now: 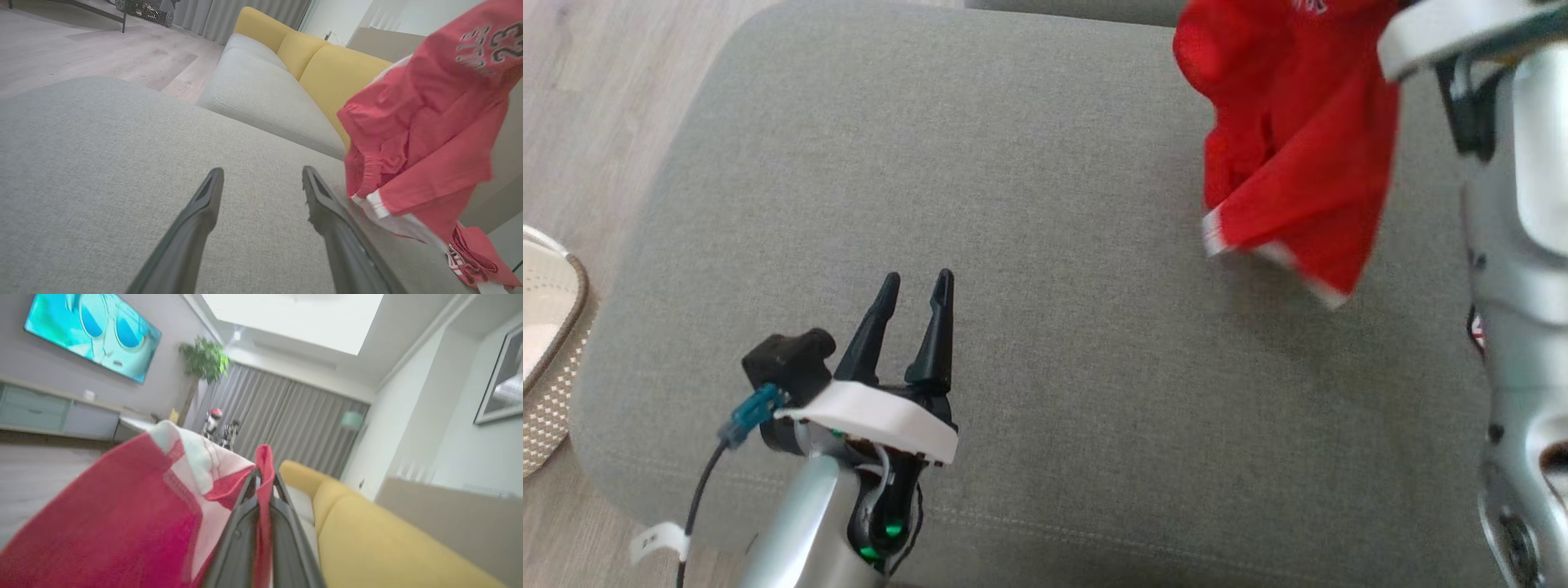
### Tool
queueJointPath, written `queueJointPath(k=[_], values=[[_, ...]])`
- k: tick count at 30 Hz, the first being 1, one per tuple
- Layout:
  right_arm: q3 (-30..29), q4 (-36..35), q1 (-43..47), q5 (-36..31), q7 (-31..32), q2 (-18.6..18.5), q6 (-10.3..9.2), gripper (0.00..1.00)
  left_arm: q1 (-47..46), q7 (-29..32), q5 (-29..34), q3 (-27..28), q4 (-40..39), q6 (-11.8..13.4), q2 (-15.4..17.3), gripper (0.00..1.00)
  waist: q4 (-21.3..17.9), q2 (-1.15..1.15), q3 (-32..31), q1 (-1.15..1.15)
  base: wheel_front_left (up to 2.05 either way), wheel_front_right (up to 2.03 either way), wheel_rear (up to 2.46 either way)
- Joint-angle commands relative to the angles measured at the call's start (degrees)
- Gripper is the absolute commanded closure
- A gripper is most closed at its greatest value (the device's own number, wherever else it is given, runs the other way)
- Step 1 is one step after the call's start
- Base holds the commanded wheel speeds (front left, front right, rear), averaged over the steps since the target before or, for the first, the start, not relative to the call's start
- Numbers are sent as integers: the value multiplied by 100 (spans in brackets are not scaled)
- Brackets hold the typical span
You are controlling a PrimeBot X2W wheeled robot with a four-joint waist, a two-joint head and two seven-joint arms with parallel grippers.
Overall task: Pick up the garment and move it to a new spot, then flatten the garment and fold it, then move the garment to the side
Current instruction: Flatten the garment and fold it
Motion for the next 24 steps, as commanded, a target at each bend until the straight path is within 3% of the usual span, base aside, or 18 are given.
queueJointPath(k=[1,4,7,11,16,19,24], values=[[158,-261,-296,-39,-231,148,-4,100,-83,-71,-35,165,-215,48,45,0,17,0,-13,0,0,0,0],[719,-293,-319,98,-491,294,-4,100,-26,-71,-66,187,-242,77,45,0,24,0,-32,0,0,0,0],[1773,-91,47,415,-547,264,-4,100,25,-71,-80,207,-265,97,45,0,-2,0,-31,0,0,0,0],[3042,251,728,1240,-451,84,-4,100,47,-71,-59,222,-261,98,45,0,-88,0,-3,0,0,0,0],[4209,303,1369,2313,-185,-250,-4,100,21,-71,-6,239,-234,83,45,0,-251,0,66,0,0,0,0],[4574,183,1599,2848,11,-549,-4,100,0,-71,29,237,-202,69,45,0,-361,0,69,0,0,0,0],[4624,-80,1927,3419,391,-1136,-4,100,6,-71,94,286,-148,61,45,0,-571,0,14,0,0,0,0]])
